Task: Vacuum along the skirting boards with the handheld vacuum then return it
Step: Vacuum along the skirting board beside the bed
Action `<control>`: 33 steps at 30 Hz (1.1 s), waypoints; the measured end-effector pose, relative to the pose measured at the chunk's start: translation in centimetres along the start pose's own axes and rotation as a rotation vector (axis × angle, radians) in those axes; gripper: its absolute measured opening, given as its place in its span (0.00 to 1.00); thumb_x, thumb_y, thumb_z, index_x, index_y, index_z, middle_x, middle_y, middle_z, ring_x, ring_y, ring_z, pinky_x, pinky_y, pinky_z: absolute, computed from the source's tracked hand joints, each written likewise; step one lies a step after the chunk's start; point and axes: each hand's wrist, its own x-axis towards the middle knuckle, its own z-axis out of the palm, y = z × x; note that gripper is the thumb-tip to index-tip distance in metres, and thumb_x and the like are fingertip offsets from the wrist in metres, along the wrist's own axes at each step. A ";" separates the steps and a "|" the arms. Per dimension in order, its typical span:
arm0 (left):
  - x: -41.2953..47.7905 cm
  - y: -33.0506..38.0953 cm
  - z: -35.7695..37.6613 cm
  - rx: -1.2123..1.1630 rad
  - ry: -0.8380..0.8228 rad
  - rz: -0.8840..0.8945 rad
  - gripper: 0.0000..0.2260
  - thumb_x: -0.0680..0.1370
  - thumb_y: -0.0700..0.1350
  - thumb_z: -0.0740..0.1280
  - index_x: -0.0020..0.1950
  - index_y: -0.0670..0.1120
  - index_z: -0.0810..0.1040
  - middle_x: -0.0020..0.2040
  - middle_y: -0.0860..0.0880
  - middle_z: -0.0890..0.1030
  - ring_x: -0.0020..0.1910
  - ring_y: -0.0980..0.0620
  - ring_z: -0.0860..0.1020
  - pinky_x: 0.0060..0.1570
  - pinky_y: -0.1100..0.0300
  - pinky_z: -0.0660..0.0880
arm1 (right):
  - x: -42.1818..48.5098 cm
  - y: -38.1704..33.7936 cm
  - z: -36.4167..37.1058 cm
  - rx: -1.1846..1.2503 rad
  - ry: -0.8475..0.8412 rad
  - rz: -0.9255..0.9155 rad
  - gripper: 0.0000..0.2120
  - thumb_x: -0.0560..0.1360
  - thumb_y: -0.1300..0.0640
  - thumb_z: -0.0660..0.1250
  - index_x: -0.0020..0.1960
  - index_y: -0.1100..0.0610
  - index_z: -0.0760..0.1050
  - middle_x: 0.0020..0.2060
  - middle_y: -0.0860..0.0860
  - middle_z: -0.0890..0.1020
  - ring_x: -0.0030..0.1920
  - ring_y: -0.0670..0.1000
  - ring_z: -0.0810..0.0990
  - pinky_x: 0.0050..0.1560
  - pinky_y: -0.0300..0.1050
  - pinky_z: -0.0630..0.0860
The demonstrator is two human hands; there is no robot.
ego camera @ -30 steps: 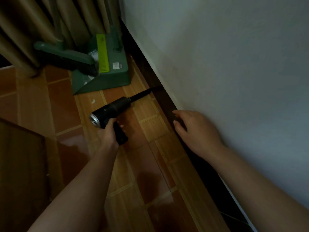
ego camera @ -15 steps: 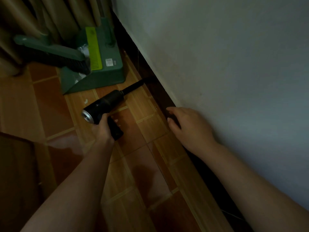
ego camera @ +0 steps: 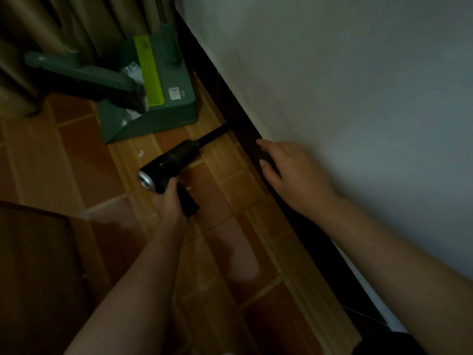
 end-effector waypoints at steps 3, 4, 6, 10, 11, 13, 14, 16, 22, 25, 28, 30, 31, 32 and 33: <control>-0.6 0.1 -0.4 0.033 0.020 -0.032 0.24 0.69 0.53 0.71 0.63 0.45 0.76 0.52 0.44 0.81 0.46 0.48 0.81 0.45 0.52 0.79 | -0.6 0.3 -0.3 -0.007 -0.003 0.031 0.20 0.80 0.55 0.57 0.70 0.59 0.66 0.59 0.57 0.78 0.58 0.56 0.75 0.53 0.47 0.71; -0.7 0.3 -0.5 0.046 0.019 -0.047 0.28 0.65 0.55 0.72 0.62 0.45 0.76 0.53 0.44 0.81 0.49 0.47 0.81 0.44 0.53 0.78 | -0.8 0.4 -0.3 -0.023 -0.021 0.036 0.19 0.80 0.55 0.58 0.69 0.60 0.67 0.57 0.58 0.79 0.57 0.57 0.76 0.52 0.47 0.72; -0.3 0.6 -0.7 0.059 0.027 -0.064 0.35 0.57 0.60 0.72 0.62 0.47 0.77 0.56 0.43 0.81 0.53 0.45 0.81 0.48 0.51 0.79 | -1.0 0.6 -0.3 -0.068 -0.065 0.021 0.19 0.79 0.56 0.60 0.68 0.61 0.69 0.55 0.59 0.80 0.55 0.59 0.77 0.50 0.48 0.73; 0.0 1.4 -0.8 0.075 0.040 -0.062 0.34 0.58 0.60 0.72 0.62 0.49 0.76 0.57 0.45 0.81 0.54 0.46 0.81 0.55 0.47 0.77 | 0.0 0.2 -1.5 -0.094 -0.113 -0.007 0.19 0.79 0.56 0.60 0.68 0.61 0.68 0.57 0.60 0.79 0.56 0.59 0.76 0.52 0.48 0.72; -0.1 1.6 -0.7 0.080 0.043 -0.052 0.32 0.61 0.58 0.72 0.62 0.48 0.76 0.56 0.44 0.81 0.53 0.46 0.81 0.55 0.48 0.77 | 0.3 0.0 -1.9 -0.098 -0.113 -0.014 0.19 0.79 0.56 0.59 0.69 0.61 0.68 0.57 0.60 0.79 0.57 0.59 0.76 0.53 0.48 0.72; 0.0 1.7 -0.8 0.088 0.027 -0.047 0.32 0.62 0.57 0.72 0.63 0.46 0.76 0.55 0.44 0.80 0.52 0.45 0.80 0.53 0.49 0.78 | 0.7 -0.1 -2.2 -0.106 -0.112 -0.034 0.19 0.80 0.56 0.59 0.69 0.60 0.68 0.58 0.59 0.78 0.57 0.59 0.76 0.53 0.48 0.72; 0.2 1.7 -0.9 0.082 0.020 -0.041 0.33 0.62 0.57 0.72 0.63 0.45 0.75 0.53 0.44 0.80 0.51 0.45 0.80 0.50 0.49 0.79 | 1.0 -0.1 -2.3 -0.105 -0.118 -0.041 0.19 0.80 0.55 0.58 0.69 0.60 0.67 0.58 0.59 0.78 0.58 0.58 0.75 0.54 0.49 0.72; 0.3 1.9 -0.8 0.076 0.031 -0.014 0.30 0.63 0.55 0.72 0.62 0.44 0.76 0.50 0.44 0.80 0.50 0.44 0.80 0.44 0.52 0.79 | 1.7 -0.1 -2.5 -0.093 -0.118 -0.054 0.19 0.80 0.55 0.58 0.69 0.60 0.67 0.58 0.59 0.78 0.59 0.58 0.74 0.56 0.49 0.71; 0.3 2.1 -0.3 0.076 0.030 0.059 0.19 0.73 0.45 0.70 0.62 0.42 0.74 0.47 0.44 0.79 0.44 0.46 0.79 0.45 0.51 0.78 | 2.3 0.1 -2.2 -0.068 -0.084 -0.040 0.20 0.80 0.54 0.56 0.71 0.58 0.65 0.62 0.57 0.76 0.62 0.55 0.71 0.59 0.44 0.66; 0.2 1.6 -0.4 0.076 0.020 0.031 0.20 0.72 0.47 0.70 0.62 0.43 0.75 0.48 0.44 0.79 0.45 0.45 0.80 0.46 0.50 0.79 | 1.9 0.6 -2.2 -0.063 -0.079 -0.026 0.20 0.81 0.54 0.56 0.71 0.58 0.64 0.62 0.56 0.75 0.62 0.55 0.71 0.59 0.45 0.66; -0.8 1.0 -0.2 0.076 0.028 0.032 0.17 0.73 0.47 0.70 0.60 0.44 0.76 0.47 0.44 0.80 0.45 0.47 0.79 0.42 0.54 0.78 | 1.3 0.9 -2.5 -0.066 -0.097 -0.011 0.21 0.81 0.53 0.55 0.72 0.56 0.63 0.63 0.55 0.74 0.63 0.54 0.70 0.58 0.43 0.66; -1.4 0.7 -0.2 0.068 0.042 0.030 0.14 0.73 0.47 0.70 0.58 0.45 0.77 0.48 0.44 0.80 0.45 0.47 0.80 0.43 0.53 0.78 | 1.0 1.0 -2.6 -0.068 -0.092 -0.008 0.20 0.81 0.53 0.55 0.72 0.56 0.63 0.63 0.55 0.75 0.63 0.54 0.70 0.58 0.43 0.66; -1.6 0.5 -0.3 0.072 0.036 0.015 0.16 0.72 0.48 0.70 0.58 0.45 0.77 0.49 0.43 0.80 0.45 0.46 0.80 0.43 0.53 0.78 | 0.8 1.0 -2.7 -0.063 -0.085 -0.009 0.20 0.81 0.53 0.55 0.72 0.56 0.63 0.63 0.55 0.75 0.63 0.54 0.70 0.57 0.43 0.66; -1.9 0.3 -0.3 0.079 0.032 0.011 0.18 0.72 0.49 0.70 0.60 0.44 0.77 0.50 0.42 0.80 0.46 0.45 0.80 0.43 0.53 0.78 | 0.8 1.0 -2.7 -0.059 -0.081 -0.012 0.20 0.81 0.53 0.55 0.72 0.56 0.63 0.62 0.55 0.75 0.62 0.54 0.71 0.58 0.44 0.66; -2.2 0.3 -0.3 0.078 0.032 0.013 0.19 0.72 0.49 0.70 0.60 0.44 0.76 0.50 0.42 0.80 0.47 0.44 0.80 0.44 0.52 0.79 | 0.7 1.0 -2.7 -0.060 -0.084 -0.013 0.20 0.81 0.53 0.55 0.72 0.56 0.63 0.63 0.55 0.75 0.62 0.54 0.71 0.58 0.44 0.66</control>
